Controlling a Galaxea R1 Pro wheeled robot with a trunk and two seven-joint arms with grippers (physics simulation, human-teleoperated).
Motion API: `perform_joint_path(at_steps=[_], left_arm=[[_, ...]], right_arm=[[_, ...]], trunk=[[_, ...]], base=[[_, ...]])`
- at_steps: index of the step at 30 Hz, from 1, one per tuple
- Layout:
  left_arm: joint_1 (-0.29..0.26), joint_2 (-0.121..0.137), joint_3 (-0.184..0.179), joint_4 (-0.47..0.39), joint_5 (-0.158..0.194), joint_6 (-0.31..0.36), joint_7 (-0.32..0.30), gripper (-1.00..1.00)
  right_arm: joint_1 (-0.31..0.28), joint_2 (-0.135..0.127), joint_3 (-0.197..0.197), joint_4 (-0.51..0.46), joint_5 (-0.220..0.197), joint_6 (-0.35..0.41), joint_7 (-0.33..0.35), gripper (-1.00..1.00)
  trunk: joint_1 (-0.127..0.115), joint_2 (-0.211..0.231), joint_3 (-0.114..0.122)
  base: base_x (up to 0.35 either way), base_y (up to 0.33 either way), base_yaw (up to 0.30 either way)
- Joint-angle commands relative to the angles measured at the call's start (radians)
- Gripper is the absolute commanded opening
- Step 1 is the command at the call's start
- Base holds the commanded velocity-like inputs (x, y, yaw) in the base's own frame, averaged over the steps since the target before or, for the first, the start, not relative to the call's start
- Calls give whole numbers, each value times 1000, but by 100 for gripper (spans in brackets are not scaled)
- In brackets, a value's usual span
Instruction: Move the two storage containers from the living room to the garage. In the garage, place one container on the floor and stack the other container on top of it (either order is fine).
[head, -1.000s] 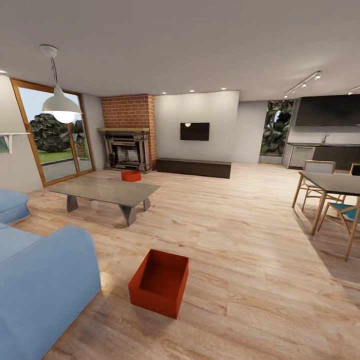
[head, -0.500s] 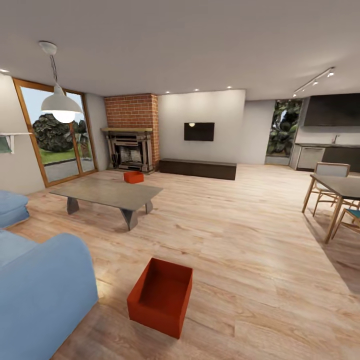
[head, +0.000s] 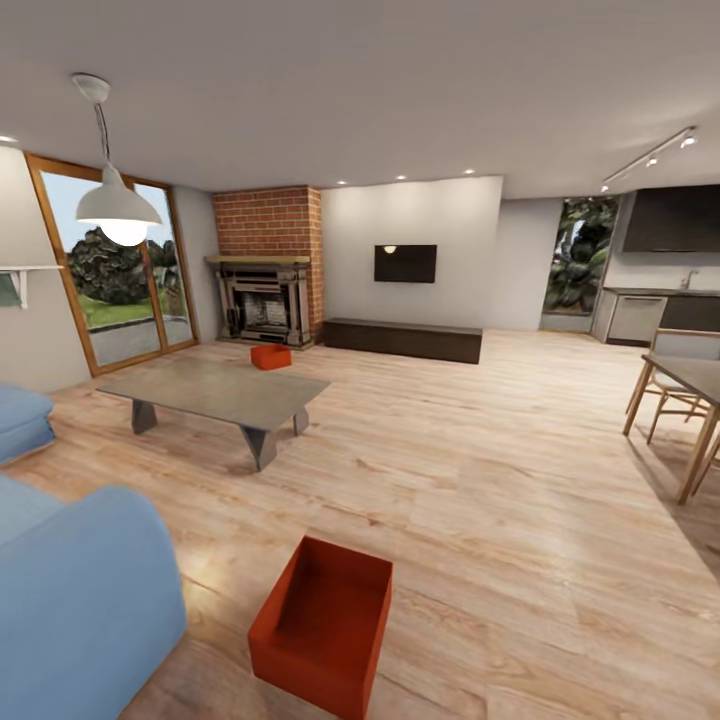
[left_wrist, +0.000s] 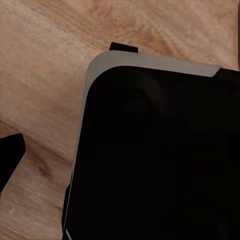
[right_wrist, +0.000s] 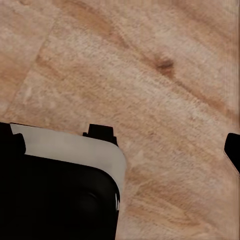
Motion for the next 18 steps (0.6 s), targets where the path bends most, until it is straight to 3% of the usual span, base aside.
perform_joint_path(at_steps=[1, 10, 18], left_arm=[[0, 0, 4, 0, 4, -2, 1, 100], [0, 0, 4, 0, 4, -2, 1, 100], [0, 0, 5, 0, 3, -3, 1, 100]], right_arm=[[-1, 0, 2, 3, 9, -4, -6, 100], [-1, 0, 2, 3, 9, -4, -6, 100], [-1, 0, 2, 3, 8, -4, -6, 100]], trunk=[[1, 0, -1], [1, 0, -1], [1, 0, -1]], base=[[323, 0, 0], [323, 11, 0], [317, 113, 0]])
